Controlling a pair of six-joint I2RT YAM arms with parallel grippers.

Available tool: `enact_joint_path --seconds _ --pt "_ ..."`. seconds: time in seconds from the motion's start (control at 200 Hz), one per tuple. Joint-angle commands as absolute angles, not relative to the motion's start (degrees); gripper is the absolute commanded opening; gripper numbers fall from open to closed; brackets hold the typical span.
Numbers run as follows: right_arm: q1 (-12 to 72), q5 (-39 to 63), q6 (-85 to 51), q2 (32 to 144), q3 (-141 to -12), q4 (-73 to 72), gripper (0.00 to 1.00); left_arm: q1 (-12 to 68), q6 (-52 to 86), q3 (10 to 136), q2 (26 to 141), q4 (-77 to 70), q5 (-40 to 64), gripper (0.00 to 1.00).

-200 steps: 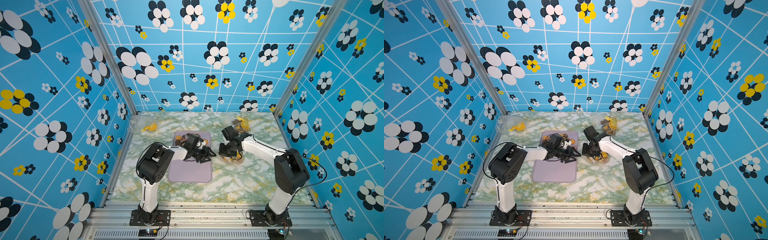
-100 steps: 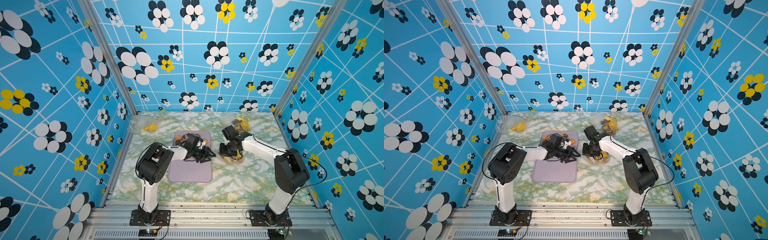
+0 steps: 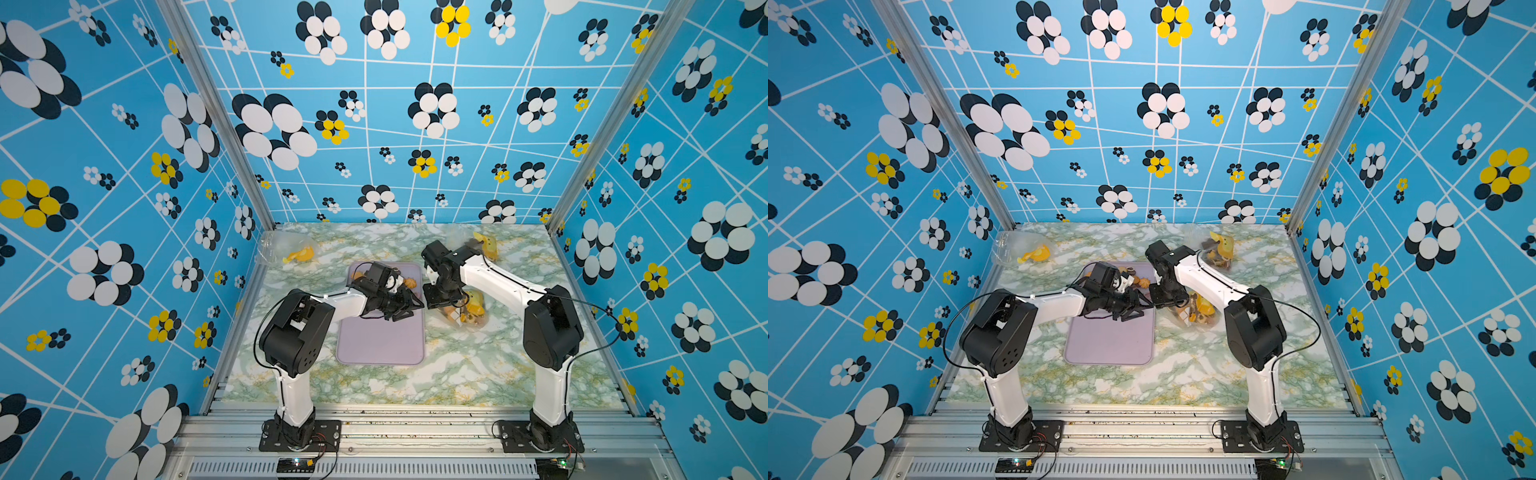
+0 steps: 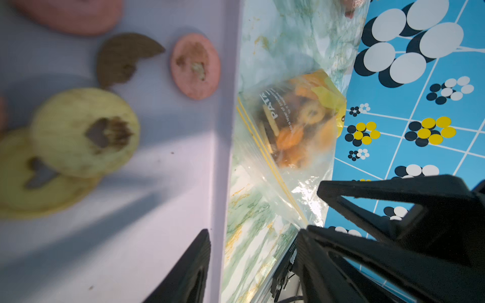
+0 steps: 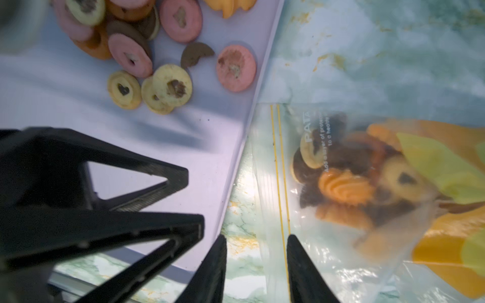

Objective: Pour cookies out of the ziploc bag
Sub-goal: Open the ziploc bag at the center of the board.

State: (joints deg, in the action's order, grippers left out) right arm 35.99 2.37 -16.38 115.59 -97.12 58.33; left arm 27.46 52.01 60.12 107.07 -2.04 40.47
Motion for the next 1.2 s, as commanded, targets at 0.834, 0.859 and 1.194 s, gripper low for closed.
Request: enact_joint_path --seconds 0.834,0.859,1.194 --pt "39.8 -9.6 -11.0 124.3 -105.5 70.8 0.35 19.7 47.6 56.4 100.4 2.0 41.0 0.57" --pt "39.8 -9.6 -11.1 124.3 -105.4 70.8 0.34 19.7 47.7 56.4 100.5 1.9 41.0 0.57" --pt "39.8 -10.1 -10.8 126.9 -106.0 71.3 0.31 19.7 48.2 56.4 100.9 1.1 41.4 0.57"
